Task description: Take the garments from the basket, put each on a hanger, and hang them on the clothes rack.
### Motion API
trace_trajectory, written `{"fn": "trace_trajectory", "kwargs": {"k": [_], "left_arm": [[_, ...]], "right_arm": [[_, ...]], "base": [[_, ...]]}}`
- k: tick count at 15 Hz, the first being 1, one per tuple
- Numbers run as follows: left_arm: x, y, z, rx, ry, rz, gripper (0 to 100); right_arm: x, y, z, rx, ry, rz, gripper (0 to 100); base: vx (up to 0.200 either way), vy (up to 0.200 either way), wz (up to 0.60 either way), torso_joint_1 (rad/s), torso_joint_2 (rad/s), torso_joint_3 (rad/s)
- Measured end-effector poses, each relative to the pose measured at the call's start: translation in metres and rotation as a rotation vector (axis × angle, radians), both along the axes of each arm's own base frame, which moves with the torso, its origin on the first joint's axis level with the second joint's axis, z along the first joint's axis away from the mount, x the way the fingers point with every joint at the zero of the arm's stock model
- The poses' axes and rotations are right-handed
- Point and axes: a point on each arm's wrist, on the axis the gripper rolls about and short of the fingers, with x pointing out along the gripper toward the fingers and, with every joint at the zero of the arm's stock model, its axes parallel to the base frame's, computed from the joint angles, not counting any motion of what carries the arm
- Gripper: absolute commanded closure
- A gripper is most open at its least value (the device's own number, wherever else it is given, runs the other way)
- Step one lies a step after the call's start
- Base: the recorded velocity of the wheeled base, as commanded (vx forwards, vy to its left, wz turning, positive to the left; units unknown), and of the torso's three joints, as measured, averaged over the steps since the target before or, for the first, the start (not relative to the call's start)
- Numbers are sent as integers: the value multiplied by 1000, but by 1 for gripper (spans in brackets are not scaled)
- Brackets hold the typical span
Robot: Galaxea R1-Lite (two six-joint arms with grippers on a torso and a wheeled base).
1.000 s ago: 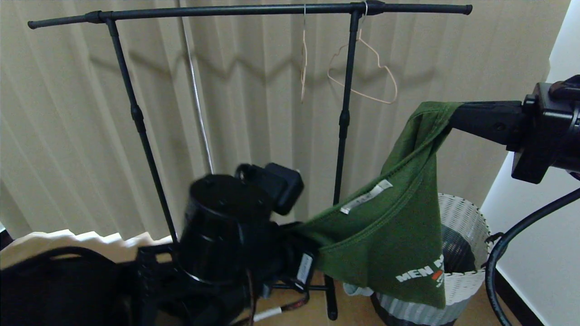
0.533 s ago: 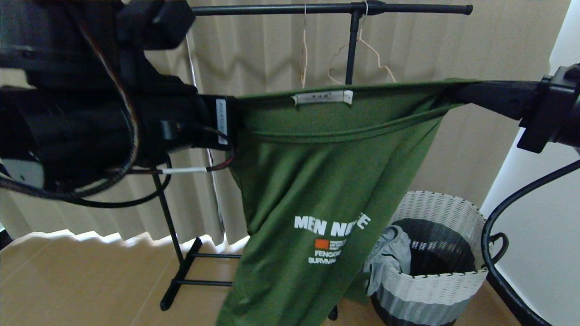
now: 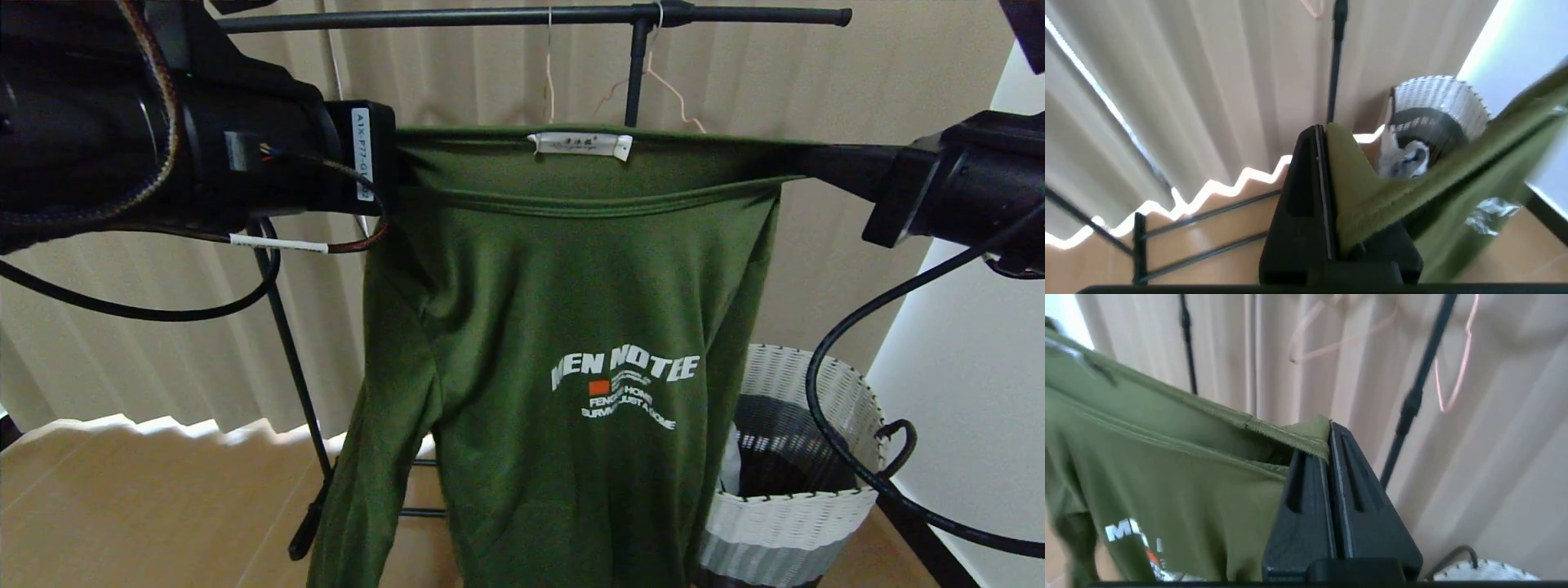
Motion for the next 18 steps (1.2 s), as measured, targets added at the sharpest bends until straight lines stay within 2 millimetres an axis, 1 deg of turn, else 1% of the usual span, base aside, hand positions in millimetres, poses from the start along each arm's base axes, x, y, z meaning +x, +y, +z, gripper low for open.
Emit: {"fn": "trace_trajectory", "kwargs": {"k": [3, 7, 10, 14, 16, 18], "left_arm": [[2, -2, -4, -25, -4, -67, 100], [6, 1, -12, -13, 20, -63, 100], [7, 1, -19, -3, 30, -56, 100], [14, -5, -25, -42, -20, -52, 100], [20, -8, -29, -35, -9, -51, 100], [29, -14, -31, -34, -5, -47, 100]], "right_arm": [[12, 1, -3, -3, 13, -13, 100], [24, 6, -3, 6, -8, -11, 100], [28, 7, -6, 2, 1, -13, 100], [25, 0, -6, -4, 9, -35, 100], [18, -4, -5, -11, 29, -41, 100], [3, -10, -4, -27, 73, -40, 100]], "base": [[0, 0, 0, 0, 0, 0], [0, 0, 0, 0, 0, 0], [0, 0, 0, 0, 0, 0], [0, 0, 0, 0, 0, 0], [0, 0, 0, 0, 0, 0], [0, 0, 0, 0, 0, 0]]}}
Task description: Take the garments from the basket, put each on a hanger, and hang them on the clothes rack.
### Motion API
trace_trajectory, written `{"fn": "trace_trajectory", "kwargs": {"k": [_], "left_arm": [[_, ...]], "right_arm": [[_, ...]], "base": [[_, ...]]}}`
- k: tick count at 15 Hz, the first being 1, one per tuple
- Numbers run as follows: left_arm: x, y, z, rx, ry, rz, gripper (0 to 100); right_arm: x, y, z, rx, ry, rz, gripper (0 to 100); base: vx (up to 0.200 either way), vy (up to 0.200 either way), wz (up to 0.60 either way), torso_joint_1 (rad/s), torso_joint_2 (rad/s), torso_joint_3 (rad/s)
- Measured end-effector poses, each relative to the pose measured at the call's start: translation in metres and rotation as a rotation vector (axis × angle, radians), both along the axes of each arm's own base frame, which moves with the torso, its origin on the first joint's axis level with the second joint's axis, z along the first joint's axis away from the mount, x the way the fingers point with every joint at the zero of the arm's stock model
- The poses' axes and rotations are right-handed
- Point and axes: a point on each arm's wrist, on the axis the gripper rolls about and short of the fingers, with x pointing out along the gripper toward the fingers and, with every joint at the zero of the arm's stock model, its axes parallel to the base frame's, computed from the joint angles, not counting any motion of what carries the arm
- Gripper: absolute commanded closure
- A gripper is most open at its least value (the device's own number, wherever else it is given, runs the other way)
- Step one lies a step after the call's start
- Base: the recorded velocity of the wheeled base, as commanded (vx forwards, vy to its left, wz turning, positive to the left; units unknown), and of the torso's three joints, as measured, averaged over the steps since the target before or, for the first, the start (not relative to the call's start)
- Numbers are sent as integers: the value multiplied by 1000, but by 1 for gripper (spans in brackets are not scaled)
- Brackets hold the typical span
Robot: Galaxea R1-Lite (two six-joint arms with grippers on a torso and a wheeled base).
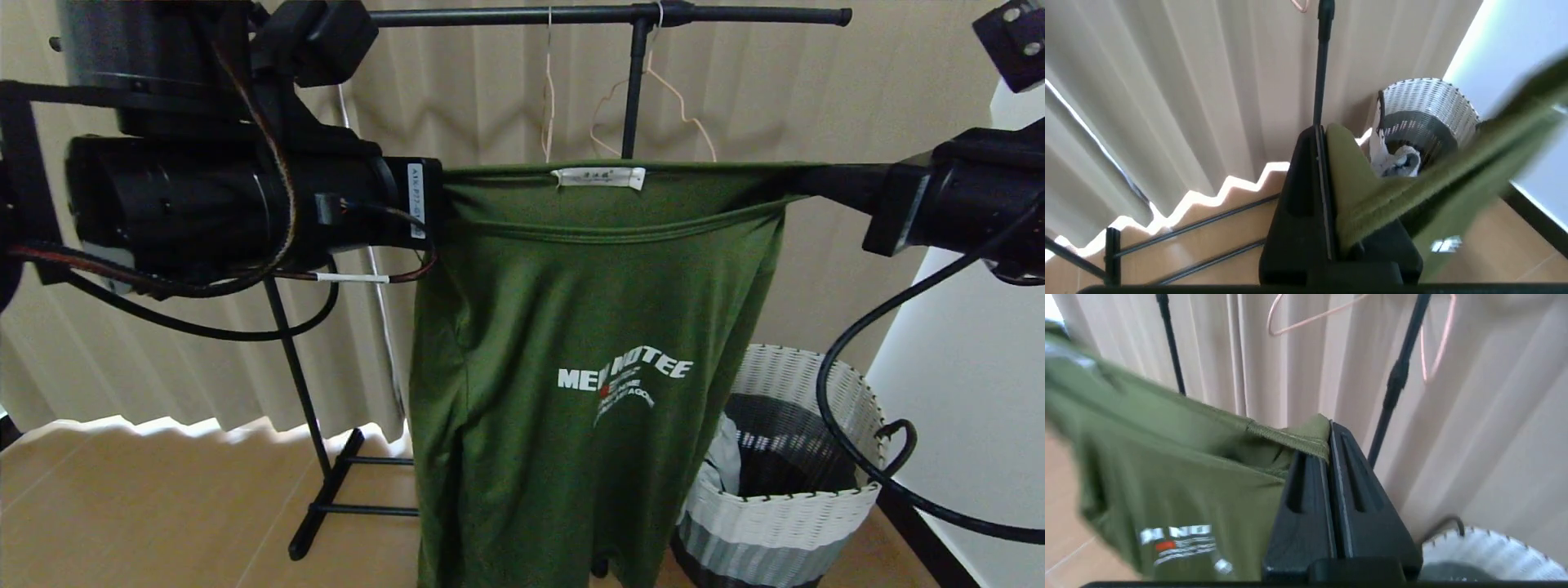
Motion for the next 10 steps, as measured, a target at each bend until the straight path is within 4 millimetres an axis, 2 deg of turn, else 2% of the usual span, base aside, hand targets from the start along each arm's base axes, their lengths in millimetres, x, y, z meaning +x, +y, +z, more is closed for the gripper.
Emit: {"fn": "trace_trajectory", "kwargs": {"k": [3, 6, 10], "left_arm": [[16, -10, 1, -10, -10, 13, 100], [36, -18, 0, -25, -12, 84, 100], [54, -23, -9, -22, 15, 117, 100]], "right_arm": [[-26, -6, 5, -5, 15, 21, 100], [-55, -3, 2, -11, 28, 109, 100], [-66, -2, 4, -7, 11, 134, 100]], "base": [[0, 0, 0, 0, 0, 0], [0, 0, 0, 0, 0, 0], [0, 0, 0, 0, 0, 0]]}}
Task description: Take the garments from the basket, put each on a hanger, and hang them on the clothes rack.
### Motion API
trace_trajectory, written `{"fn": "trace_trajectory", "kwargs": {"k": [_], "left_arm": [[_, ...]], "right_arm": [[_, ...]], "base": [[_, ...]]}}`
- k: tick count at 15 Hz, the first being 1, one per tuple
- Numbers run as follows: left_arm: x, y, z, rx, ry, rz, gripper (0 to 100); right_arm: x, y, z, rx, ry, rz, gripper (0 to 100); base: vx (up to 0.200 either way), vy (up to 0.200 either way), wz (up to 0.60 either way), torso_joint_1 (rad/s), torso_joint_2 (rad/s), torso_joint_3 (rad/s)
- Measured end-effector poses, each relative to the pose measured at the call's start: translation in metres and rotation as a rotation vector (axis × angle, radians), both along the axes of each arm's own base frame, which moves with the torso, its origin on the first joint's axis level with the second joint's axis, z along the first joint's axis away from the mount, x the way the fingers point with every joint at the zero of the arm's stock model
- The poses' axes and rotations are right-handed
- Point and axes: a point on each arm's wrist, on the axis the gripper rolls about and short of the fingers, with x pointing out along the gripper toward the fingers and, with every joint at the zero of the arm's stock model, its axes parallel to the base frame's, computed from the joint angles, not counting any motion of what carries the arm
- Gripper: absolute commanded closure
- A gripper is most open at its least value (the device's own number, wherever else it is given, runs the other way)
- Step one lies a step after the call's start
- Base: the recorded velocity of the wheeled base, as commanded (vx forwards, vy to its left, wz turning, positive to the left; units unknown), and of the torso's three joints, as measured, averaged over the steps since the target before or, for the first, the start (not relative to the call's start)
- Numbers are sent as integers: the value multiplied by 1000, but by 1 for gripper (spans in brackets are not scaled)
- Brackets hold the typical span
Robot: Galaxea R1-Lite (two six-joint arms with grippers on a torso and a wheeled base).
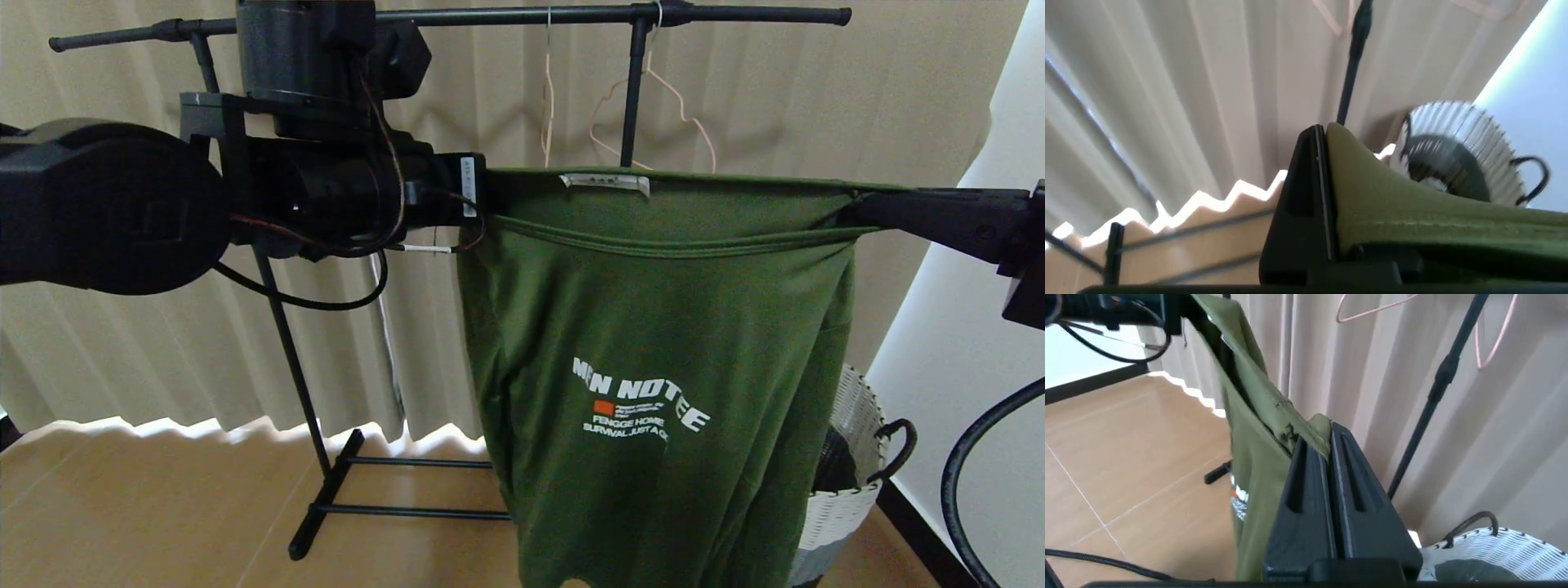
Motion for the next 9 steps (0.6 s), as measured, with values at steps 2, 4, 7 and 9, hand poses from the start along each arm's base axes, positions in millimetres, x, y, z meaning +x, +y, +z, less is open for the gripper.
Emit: {"fn": "trace_trajectory", "kwargs": {"k": [2, 4, 7, 9], "left_arm": [[1, 3, -5, 26, 33, 8, 100], [-7, 11, -4, 51, 70, 15, 100], [-28, 24, 3, 61, 90, 4, 100], [-45, 26, 4, 64, 98, -30, 100]], "right_arm": [[5, 0, 0, -15, -9, -9, 100], [19, -1, 1, -25, -16, -44, 100], [44, 3, 8, 2, -82, -75, 100], [59, 7, 9, 12, -105, -77, 100]], "base": [[0, 0, 0, 0, 0, 0], [0, 0, 0, 0, 0, 0], [0, 0, 0, 0, 0, 0], [0, 0, 0, 0, 0, 0]]}}
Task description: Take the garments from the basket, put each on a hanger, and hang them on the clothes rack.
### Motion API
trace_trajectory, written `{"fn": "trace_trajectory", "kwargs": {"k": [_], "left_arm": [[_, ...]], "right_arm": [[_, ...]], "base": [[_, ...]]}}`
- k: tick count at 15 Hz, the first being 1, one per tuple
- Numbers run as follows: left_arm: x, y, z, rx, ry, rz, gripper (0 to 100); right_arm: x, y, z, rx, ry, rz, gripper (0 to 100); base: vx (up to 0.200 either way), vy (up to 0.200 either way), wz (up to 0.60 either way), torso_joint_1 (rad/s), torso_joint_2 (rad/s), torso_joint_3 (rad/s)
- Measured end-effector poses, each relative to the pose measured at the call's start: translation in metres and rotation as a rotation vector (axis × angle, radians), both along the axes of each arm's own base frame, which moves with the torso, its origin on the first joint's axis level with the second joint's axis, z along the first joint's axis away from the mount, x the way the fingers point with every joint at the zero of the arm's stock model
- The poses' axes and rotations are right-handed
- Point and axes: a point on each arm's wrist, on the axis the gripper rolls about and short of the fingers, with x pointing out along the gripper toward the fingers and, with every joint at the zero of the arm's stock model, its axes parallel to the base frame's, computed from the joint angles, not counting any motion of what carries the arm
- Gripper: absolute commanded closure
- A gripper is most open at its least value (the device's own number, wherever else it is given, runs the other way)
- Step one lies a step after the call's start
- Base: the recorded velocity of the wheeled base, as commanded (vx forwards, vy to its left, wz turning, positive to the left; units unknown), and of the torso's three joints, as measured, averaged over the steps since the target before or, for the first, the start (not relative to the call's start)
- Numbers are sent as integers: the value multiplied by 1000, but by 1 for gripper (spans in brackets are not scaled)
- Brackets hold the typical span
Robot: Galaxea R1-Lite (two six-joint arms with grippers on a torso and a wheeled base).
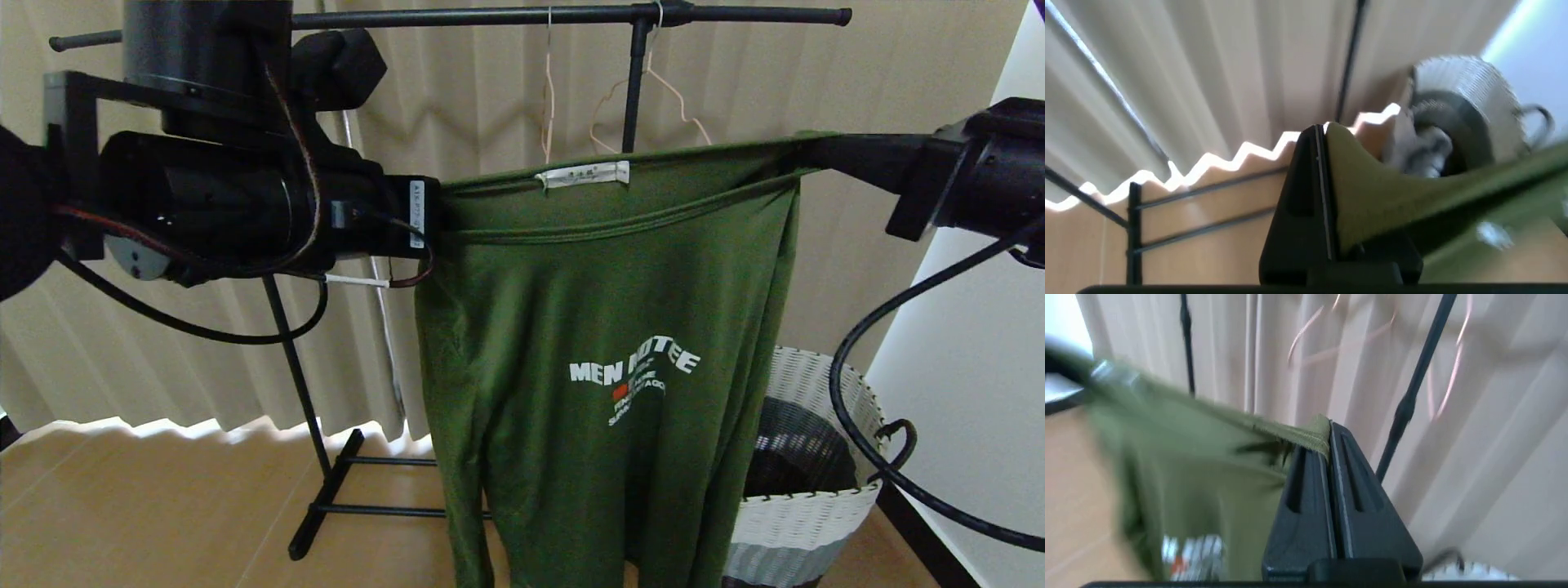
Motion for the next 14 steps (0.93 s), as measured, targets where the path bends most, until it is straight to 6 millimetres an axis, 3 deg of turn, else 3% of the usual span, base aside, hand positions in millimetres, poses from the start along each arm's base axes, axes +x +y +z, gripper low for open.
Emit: {"fn": "trace_trajectory", "kwargs": {"k": [7, 10, 14], "left_arm": [[-63, 5, -2, 4, 45, -198, 100], [-73, 5, -1, 8, 36, -228, 100], [-69, 7, 8, 43, -44, -228, 100]], "right_arm": [[40, 16, 2, 40, -93, 15, 100], [45, 19, -2, 34, -81, 16, 100], [39, 16, 2, 36, -91, 11, 100]], "base": [[0, 0, 0, 0, 0, 0], [0, 0, 0, 0, 0, 0], [0, 0, 0, 0, 0, 0]]}}
